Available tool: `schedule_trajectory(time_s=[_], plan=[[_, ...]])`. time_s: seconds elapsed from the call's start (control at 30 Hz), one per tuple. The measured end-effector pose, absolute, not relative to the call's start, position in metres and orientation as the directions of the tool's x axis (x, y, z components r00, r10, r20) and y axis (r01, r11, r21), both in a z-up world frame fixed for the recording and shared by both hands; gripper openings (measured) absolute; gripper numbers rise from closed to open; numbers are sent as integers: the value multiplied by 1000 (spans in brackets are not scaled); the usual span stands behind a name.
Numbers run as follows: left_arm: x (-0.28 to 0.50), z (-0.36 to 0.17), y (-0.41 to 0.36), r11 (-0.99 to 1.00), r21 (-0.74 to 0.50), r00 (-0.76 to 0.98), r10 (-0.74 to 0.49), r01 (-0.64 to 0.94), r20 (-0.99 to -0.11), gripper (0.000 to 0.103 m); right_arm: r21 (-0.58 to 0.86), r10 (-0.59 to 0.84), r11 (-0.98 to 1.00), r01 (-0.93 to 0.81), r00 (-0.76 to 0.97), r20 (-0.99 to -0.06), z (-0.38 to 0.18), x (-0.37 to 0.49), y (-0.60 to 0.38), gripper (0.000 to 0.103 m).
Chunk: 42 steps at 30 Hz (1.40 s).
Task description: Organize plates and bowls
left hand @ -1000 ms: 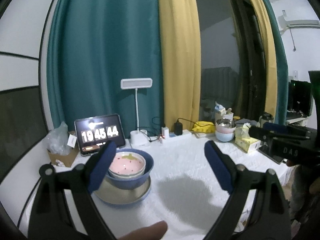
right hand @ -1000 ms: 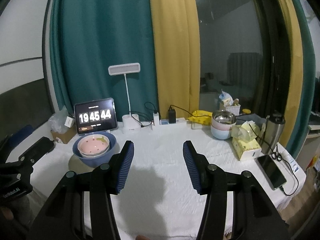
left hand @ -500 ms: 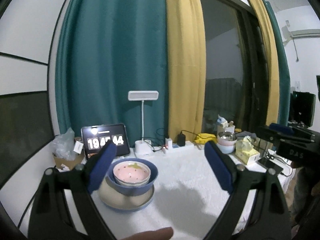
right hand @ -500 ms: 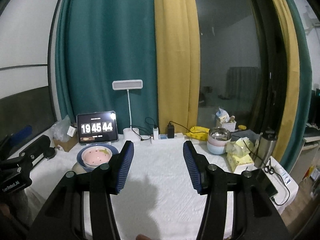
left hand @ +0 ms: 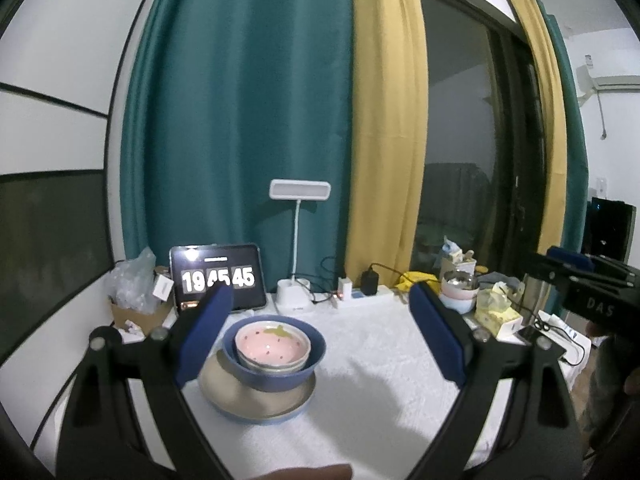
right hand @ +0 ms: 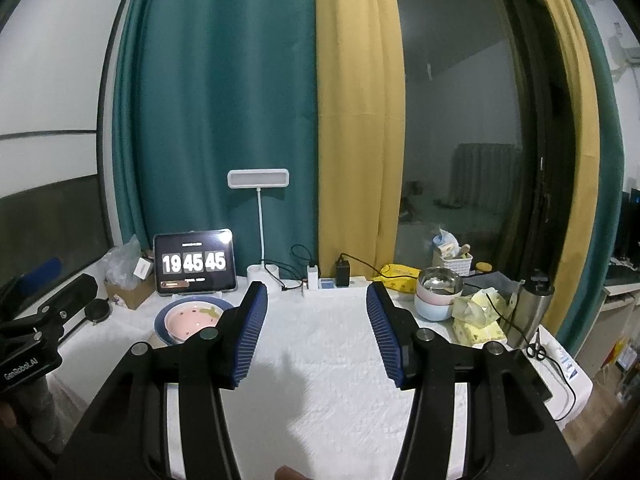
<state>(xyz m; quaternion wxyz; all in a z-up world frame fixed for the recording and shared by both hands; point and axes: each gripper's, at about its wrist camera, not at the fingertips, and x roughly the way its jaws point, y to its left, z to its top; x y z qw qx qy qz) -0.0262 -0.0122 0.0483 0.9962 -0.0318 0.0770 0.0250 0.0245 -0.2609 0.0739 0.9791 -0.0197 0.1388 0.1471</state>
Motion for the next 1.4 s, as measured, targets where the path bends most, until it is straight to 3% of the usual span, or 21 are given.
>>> schedule_trajectory(time_s=[1.4], plan=[[-22,43,-3,995,-68,980,62,-76,-189,91,5,291,953,-303,910,-295,69,27,-253,55]])
